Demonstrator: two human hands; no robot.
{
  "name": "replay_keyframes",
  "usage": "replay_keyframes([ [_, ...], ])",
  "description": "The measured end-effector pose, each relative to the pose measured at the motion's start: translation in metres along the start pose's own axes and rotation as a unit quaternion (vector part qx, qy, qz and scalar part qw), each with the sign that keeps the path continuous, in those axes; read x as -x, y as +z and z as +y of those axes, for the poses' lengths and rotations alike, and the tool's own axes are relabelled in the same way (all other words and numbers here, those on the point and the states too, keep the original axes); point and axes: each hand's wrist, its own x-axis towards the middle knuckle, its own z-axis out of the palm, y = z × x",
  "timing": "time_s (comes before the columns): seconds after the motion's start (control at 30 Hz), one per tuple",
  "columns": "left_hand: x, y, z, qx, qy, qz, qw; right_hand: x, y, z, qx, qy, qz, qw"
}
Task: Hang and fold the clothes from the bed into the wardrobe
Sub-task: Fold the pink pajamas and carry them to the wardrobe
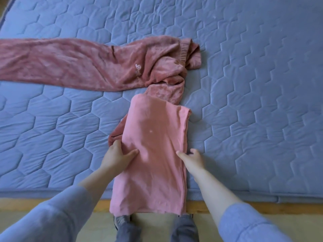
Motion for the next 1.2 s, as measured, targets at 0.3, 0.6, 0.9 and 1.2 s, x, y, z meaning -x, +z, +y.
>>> replay_keyframes([
  [0.3,-0.01,0.014,-0.008,0.107,-0.047,-0.014,0.993,-0.022,0.003,0.002,-0.107,0.026,-0.054,0.992],
  [0.6,0.008,0.0,-0.011,0.218,-0.056,0.028,0.974,-0.01,-0.019,0.008,-0.173,-0.011,-0.063,0.983],
  [0.9,0.038,-0.024,0.004,0.263,-0.015,0.06,0.963,0.023,-0.035,-0.005,-0.185,-0.077,-0.045,0.979],
  [1.2,0.1,-0.079,0.024,0.298,0.008,0.086,0.951,0.093,-0.073,-0.044,-0.166,-0.144,-0.034,0.975],
])
